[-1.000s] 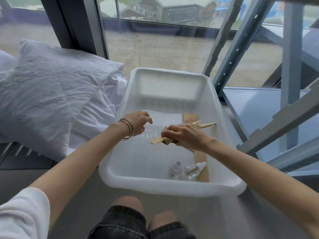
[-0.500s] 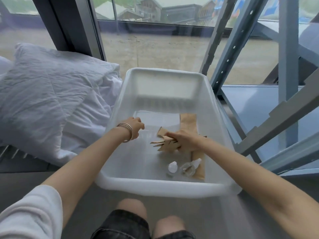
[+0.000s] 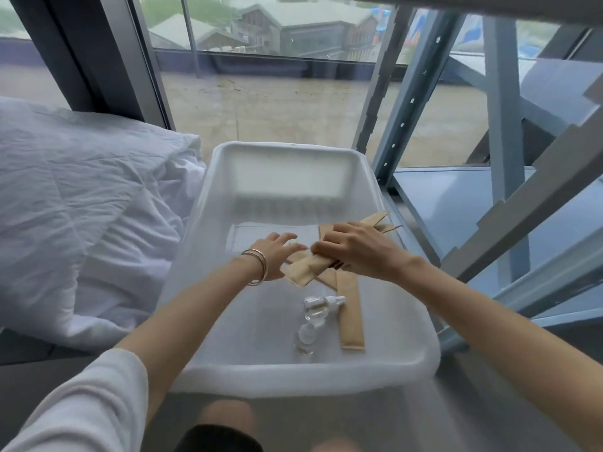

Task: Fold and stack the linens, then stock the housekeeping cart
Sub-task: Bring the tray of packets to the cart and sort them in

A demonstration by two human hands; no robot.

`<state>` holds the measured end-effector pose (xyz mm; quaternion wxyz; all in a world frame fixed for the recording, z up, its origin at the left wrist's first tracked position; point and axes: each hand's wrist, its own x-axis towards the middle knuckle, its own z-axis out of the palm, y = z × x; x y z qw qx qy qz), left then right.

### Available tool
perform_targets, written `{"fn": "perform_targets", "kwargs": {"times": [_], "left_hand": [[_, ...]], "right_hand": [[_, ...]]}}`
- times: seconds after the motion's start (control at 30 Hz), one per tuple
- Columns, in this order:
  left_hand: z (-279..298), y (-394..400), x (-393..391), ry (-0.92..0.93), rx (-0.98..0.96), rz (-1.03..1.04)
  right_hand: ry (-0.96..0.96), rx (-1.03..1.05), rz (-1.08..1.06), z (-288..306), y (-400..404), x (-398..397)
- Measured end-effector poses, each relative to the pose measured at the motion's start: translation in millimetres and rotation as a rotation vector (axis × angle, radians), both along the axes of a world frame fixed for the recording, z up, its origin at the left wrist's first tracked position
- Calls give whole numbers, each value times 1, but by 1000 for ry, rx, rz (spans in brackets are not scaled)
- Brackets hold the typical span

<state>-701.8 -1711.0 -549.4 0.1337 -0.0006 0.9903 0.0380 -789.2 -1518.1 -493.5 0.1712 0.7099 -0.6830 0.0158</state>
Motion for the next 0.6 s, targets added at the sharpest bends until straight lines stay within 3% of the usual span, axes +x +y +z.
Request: {"fn": "perform_targets", "kwargs": {"times": [0.13,0.37,0.6], "left_hand": [[-13,41,-39,-45,198,85],[-27,71,-64,-279,18,-139],[-30,57,-30,-282,-113,-285]], "right_hand": [[-14,32,-113,37,4,-21],[-58,100,-259,45,7,-31],[-96,144,-303,23,6,-25]]}}
